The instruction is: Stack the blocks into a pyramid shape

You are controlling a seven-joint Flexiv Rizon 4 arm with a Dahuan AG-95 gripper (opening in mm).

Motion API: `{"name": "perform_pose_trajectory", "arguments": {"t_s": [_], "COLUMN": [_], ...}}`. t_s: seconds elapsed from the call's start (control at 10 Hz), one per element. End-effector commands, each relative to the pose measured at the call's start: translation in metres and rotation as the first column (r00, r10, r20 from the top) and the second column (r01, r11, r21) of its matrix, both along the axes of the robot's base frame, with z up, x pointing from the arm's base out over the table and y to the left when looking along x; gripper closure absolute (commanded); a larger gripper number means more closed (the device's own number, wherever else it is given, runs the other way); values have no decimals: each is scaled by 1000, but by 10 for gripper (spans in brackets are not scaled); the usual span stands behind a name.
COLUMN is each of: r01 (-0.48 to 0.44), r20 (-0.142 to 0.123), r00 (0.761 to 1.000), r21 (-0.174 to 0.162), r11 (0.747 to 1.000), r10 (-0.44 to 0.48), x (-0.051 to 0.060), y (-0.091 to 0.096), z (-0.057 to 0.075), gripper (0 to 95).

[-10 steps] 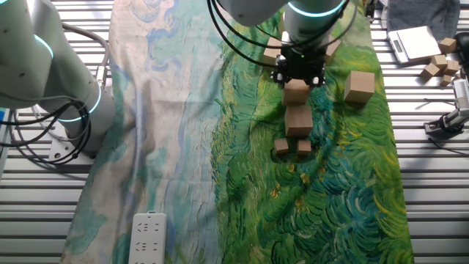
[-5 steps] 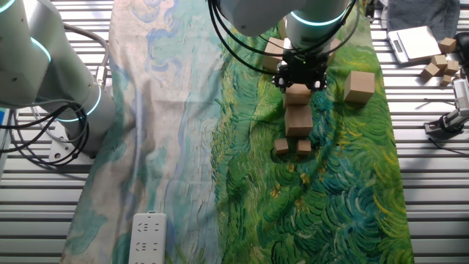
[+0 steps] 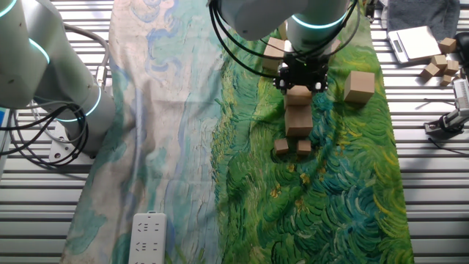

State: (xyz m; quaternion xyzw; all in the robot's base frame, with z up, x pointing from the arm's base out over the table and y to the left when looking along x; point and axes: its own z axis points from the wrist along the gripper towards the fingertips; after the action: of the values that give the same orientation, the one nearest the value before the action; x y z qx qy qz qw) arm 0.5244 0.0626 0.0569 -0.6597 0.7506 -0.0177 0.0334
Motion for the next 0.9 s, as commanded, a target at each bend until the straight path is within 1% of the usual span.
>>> {"name": "perform_pose_trajectory", "arguments": {"t_s": [0.1,0.6,0.9], "r01": [0,-5,-6], "r20": [-1,8,8], "r00": [1000,1000,1000], "r21": [2,6,7], "r11": [1000,1000,1000], "r10": [0,5,6], "x": [0,0,0], "y": [0,0,0], "z": [0,0,0], "gripper": [950,950,950]}}
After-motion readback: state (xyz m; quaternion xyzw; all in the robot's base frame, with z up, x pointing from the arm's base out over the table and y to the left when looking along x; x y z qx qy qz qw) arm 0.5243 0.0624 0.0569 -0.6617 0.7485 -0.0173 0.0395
